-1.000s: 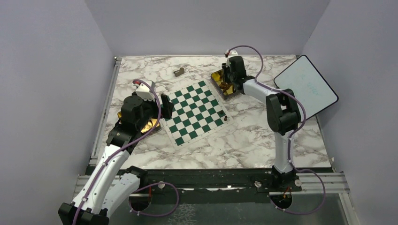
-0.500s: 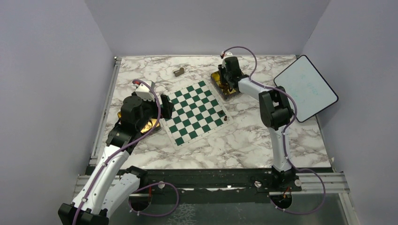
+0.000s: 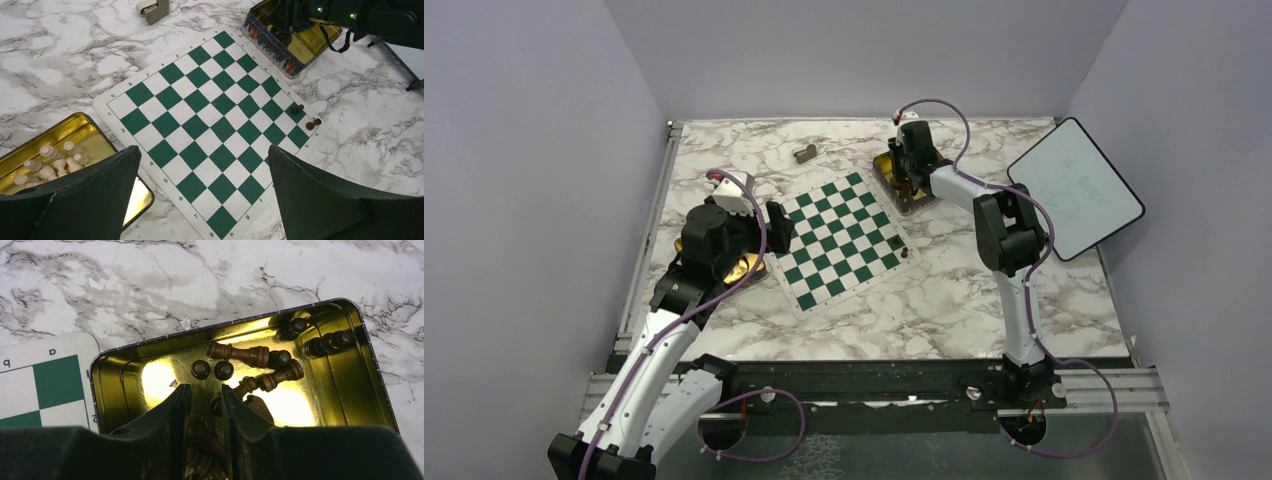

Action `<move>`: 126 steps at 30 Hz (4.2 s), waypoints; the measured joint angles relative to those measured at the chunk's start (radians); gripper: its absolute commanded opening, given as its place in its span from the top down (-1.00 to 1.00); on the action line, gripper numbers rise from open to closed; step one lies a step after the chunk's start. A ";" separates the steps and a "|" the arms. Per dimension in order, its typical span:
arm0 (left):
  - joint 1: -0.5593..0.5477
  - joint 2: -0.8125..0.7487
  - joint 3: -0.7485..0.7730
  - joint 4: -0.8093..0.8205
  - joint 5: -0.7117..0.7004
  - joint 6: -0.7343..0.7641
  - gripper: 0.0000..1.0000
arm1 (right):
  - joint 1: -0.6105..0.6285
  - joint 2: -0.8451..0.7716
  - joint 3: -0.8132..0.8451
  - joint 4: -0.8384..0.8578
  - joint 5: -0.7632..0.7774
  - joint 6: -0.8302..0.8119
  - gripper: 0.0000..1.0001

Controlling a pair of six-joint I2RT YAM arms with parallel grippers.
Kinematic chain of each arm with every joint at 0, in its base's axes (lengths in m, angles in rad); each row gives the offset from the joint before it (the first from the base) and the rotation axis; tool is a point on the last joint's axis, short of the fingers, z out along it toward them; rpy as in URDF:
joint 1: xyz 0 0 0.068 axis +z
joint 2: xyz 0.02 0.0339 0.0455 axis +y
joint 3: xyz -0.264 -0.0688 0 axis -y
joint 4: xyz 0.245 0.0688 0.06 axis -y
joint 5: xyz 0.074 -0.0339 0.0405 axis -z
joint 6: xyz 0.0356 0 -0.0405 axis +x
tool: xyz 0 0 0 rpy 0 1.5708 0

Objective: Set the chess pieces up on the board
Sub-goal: Pick up the chess piece from the storage box, then place the chess piece on the chessboard.

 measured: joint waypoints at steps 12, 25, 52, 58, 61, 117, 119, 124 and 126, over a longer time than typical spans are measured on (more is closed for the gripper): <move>0.000 0.000 0.000 0.000 0.000 0.000 -0.98 | -0.005 0.001 0.010 -0.014 0.022 -0.001 0.25; 0.000 0.000 -0.002 0.000 0.000 0.000 -0.98 | -0.008 0.001 0.016 -0.031 0.028 -0.029 0.27; 0.000 0.000 -0.002 0.000 0.000 0.000 -0.98 | -0.021 0.001 0.069 -0.079 -0.011 -0.016 0.36; 0.000 0.000 -0.002 0.000 0.000 0.000 -0.98 | -0.021 0.001 0.058 -0.085 -0.011 -0.002 0.36; 0.000 0.000 -0.002 0.000 0.000 0.000 -0.98 | -0.021 0.001 0.057 -0.087 -0.012 0.002 0.37; 0.000 0.000 -0.003 0.000 0.000 0.000 -0.98 | -0.021 -0.266 -0.179 -0.114 -0.023 0.040 0.75; 0.000 0.000 -0.003 0.000 0.000 0.000 -0.98 | -0.021 -0.298 -0.205 -0.113 -0.035 0.056 0.76; 0.000 0.000 -0.003 0.000 0.000 0.000 -0.98 | -0.013 -0.391 -0.293 -0.101 -0.069 0.094 0.75; 0.000 0.000 -0.003 0.000 0.000 0.000 -0.98 | -0.007 -0.428 -0.331 -0.092 -0.080 0.108 0.75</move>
